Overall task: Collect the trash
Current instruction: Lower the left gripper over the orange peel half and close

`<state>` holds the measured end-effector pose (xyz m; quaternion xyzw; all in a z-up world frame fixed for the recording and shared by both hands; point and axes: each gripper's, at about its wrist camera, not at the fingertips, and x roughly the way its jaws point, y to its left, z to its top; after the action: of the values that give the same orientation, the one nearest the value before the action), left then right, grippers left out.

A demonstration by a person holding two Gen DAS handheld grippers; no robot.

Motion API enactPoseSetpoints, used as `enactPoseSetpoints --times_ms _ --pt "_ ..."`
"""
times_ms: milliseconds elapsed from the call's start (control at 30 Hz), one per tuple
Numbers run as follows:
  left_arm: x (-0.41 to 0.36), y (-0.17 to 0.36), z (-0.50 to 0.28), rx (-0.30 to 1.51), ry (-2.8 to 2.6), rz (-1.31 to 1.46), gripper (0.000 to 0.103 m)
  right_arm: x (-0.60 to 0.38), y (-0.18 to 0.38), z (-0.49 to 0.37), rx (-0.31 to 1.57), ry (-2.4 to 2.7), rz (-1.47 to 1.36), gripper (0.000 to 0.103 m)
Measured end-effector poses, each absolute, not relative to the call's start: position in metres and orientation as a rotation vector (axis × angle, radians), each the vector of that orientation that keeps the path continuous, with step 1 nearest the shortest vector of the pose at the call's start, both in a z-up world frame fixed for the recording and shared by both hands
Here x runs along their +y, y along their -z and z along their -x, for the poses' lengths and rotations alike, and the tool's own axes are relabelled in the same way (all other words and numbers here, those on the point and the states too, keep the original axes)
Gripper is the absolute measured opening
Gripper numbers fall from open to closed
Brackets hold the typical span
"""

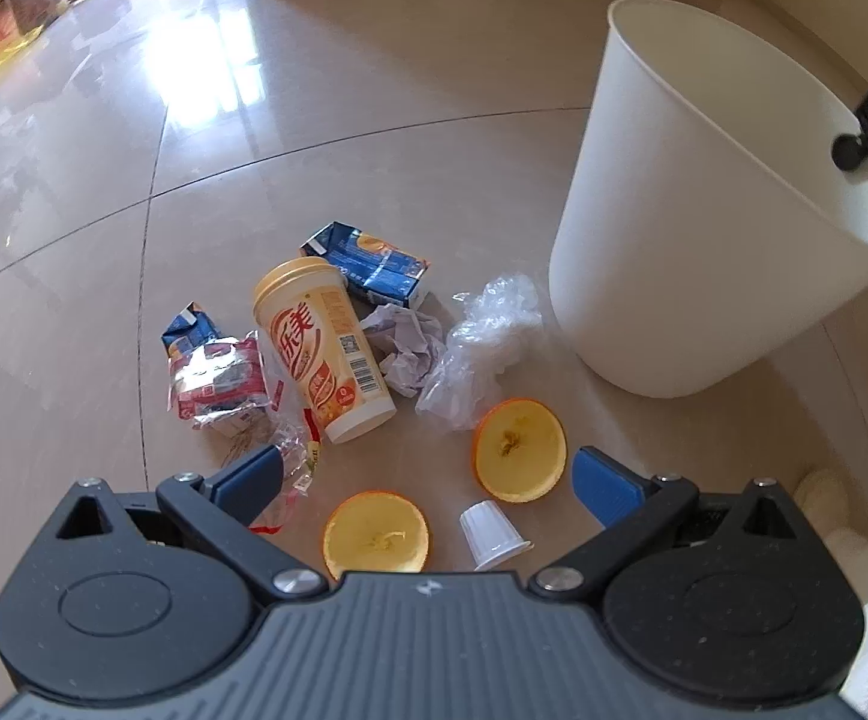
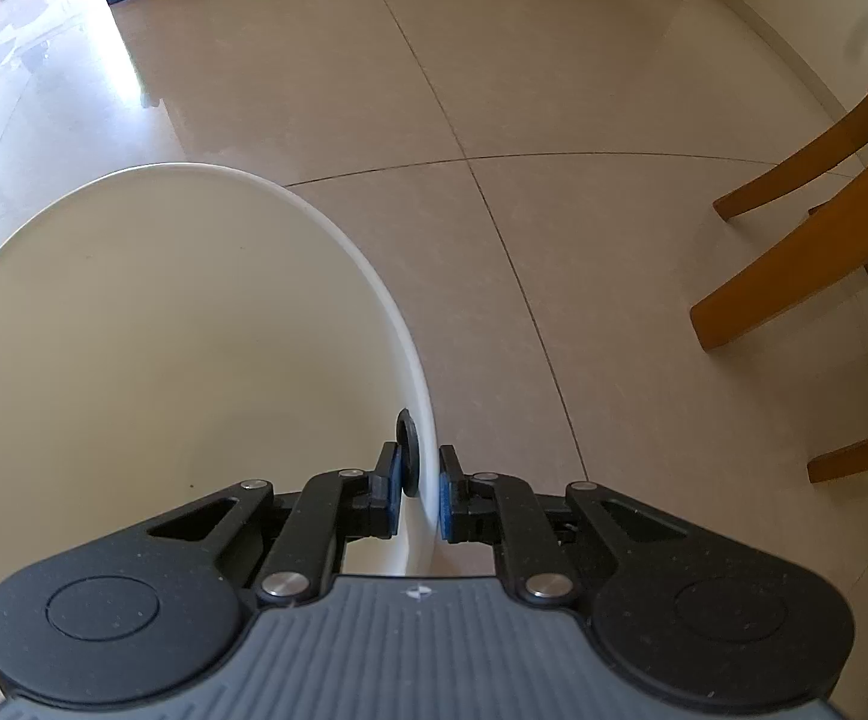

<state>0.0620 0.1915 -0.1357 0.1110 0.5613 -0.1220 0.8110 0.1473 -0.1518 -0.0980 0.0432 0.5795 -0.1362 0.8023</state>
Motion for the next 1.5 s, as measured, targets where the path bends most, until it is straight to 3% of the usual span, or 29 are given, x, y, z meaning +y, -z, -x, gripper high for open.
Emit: enactPoseSetpoints --times_ms 433,833,1500 --pt "0.226 0.16 -0.036 1.105 0.341 -0.306 0.102 -0.151 0.096 -0.146 1.239 0.301 -0.087 0.014" --pt "0.257 0.231 0.007 1.144 0.281 -0.254 0.102 -0.151 0.097 -0.147 1.234 0.309 -0.092 0.014" --pt "0.25 0.3 -0.031 1.174 0.243 -0.294 0.099 -0.155 0.099 -0.146 1.235 0.325 -0.115 0.014"
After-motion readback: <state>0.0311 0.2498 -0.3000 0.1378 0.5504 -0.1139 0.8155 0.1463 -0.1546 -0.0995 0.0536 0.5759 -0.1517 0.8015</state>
